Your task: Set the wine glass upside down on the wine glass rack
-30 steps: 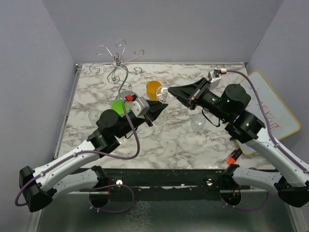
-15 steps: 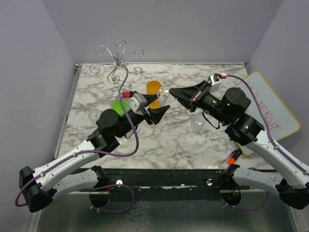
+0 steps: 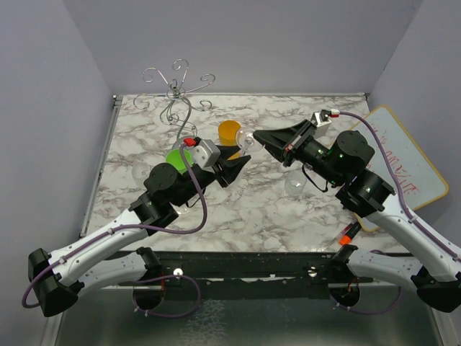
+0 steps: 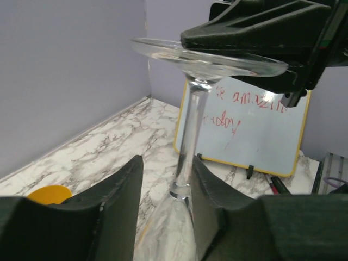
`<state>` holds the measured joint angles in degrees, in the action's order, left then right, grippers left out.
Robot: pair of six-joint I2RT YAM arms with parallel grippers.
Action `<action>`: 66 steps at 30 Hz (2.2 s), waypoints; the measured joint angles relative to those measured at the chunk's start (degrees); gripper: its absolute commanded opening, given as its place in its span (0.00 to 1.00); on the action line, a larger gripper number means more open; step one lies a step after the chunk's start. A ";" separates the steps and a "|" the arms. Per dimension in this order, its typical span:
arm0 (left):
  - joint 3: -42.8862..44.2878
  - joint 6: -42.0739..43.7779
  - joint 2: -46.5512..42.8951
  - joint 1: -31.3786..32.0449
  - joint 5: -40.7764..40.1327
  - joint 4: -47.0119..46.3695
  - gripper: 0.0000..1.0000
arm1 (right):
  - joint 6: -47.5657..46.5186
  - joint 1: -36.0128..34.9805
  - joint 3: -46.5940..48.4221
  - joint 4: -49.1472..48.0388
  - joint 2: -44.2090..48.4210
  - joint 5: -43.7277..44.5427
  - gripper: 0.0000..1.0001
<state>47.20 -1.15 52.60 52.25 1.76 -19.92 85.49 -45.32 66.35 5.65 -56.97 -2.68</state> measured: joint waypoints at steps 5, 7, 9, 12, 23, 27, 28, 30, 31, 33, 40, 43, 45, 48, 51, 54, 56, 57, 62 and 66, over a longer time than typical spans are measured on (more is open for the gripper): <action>0.59 0.46 0.07 0.28 1.36 1.75 0.04 | 0.00 0.00 -0.02 -0.02 -0.26 0.07 0.01; 0.96 1.16 0.11 0.31 1.90 2.58 0.00 | 0.00 0.00 -0.02 -0.04 -0.48 0.09 0.01; 1.03 2.05 0.13 0.42 2.21 2.86 0.00 | 0.00 0.00 -0.13 0.00 -0.68 0.07 0.01; 1.03 2.69 0.13 0.39 2.16 3.39 0.00 | 0.00 0.00 -0.42 -0.04 -0.92 0.07 0.30; 1.01 3.04 -1.07 0.22 -11.28 9.44 0.00 | -3.89 0.00 -1.84 0.07 -1.77 3.58 0.88; 1.92 2.47 -2.16 -0.63 -19.19 13.05 0.00 | -6.36 0.33 -3.58 0.44 -1.49 7.04 0.88; 2.32 2.25 -2.23 -1.07 -20.74 13.70 0.00 | -6.95 0.33 -4.04 0.55 -1.29 7.87 0.88; 3.21 1.64 -2.32 -2.58 -23.56 15.13 0.00 | -8.17 0.33 -4.85 0.90 -0.61 9.49 0.88; 3.82 1.20 -2.36 -3.78 -24.87 16.35 0.00 | -8.66 0.33 -5.09 0.98 -0.22 10.03 0.88; 5.53 0.79 -2.10 -6.27 -27.21 19.21 0.00 | -9.75 0.33 -5.42 1.29 0.98 11.58 0.88; 9.77 0.11 -1.86 -16.94 -29.53 25.94 0.00 | -14.69 0.33 -4.87 2.64 5.07 16.94 0.87; 10.19 0.28 -2.08 -19.39 -28.70 28.81 0.00 | -16.33 0.39 -4.46 2.84 5.35 18.21 0.87; 10.40 0.57 -2.08 -20.65 -27.19 30.10 0.00 | -17.07 0.39 -4.46 3.23 5.46 18.73 0.87; 10.54 1.22 -2.05 -23.30 -23.82 31.41 0.00 | -18.21 0.39 -4.46 3.63 5.68 19.58 0.86; 10.62 1.62 -1.92 -26.43 -20.22 32.30 0.00 | -19.54 0.39 -4.46 3.76 6.34 20.46 0.86; 11.72 2.03 -1.25 -30.03 -16.13 32.94 0.00 | -20.74 0.39 -4.46 3.72 7.08 21.24 0.86; 12.52 2.25 -0.72 -32.79 -12.26 32.87 0.00 | -21.51 0.39 -4.48 3.54 7.50 21.51 0.86; 12.66 2.29 -0.63 -34.07 -10.64 32.85 0.00 | -21.88 0.39 -4.48 3.43 7.63 21.57 0.86; 12.68 2.91 -0.24 -39.04 -2.38 32.89 0.00 | -23.71 0.39 -4.48 3.23 8.02 21.94 0.86; 12.68 3.30 -0.17 -42.21 -0.22 32.92 0.00 | -25.27 0.39 -4.48 2.97 8.26 22.58 0.86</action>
<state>59.88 2.15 52.42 10.04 1.54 12.99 60.23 -44.93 61.87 8.62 -48.71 19.90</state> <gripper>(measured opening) 0.083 0.858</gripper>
